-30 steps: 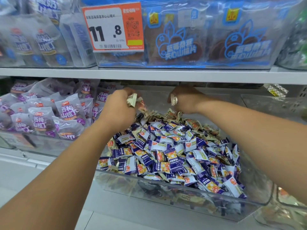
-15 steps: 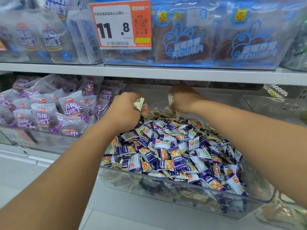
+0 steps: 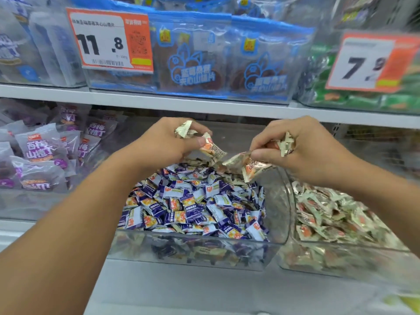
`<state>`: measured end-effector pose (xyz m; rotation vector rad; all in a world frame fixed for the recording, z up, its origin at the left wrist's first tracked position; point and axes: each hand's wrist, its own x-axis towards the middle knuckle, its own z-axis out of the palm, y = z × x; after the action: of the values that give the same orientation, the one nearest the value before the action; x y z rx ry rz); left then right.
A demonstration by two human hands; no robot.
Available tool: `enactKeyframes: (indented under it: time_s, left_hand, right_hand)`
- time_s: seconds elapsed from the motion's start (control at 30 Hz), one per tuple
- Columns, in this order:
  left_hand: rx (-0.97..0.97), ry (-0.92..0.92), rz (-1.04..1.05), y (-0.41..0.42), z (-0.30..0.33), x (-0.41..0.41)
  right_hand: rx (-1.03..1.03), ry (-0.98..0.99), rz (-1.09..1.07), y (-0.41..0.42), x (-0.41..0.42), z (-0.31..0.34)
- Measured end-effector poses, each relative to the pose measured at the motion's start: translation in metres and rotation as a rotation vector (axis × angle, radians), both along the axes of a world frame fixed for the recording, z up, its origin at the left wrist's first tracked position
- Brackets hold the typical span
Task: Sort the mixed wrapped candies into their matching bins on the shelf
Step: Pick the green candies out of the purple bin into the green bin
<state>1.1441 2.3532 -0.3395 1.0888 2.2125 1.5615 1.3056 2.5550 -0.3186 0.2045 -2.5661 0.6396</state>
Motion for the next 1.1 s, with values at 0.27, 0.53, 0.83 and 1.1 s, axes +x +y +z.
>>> enactKeyframes:
  time_s: [0.27,0.53,0.83,1.1]
  left_hand:
    - [0.074,0.237,-0.262,0.091,0.004,0.091]
    - [-0.01,0.334,-0.225,0.156,-0.008,0.119]
    - [-0.176,0.483,-0.335,0.17,-0.018,0.107]
    - [-0.136,0.468,-0.192,0.125,-0.003,0.072]
  right_hand:
    - [-0.573,-0.098,-0.341,0.081,0.088,0.0]
    - [-0.652,-0.155,-0.516,0.118,0.1,-0.022]
    - [-0.59,-0.182,-0.557,0.132,0.098,-0.035]
    - [-0.041,-0.308,-0.62,0.114,0.077,-0.031]
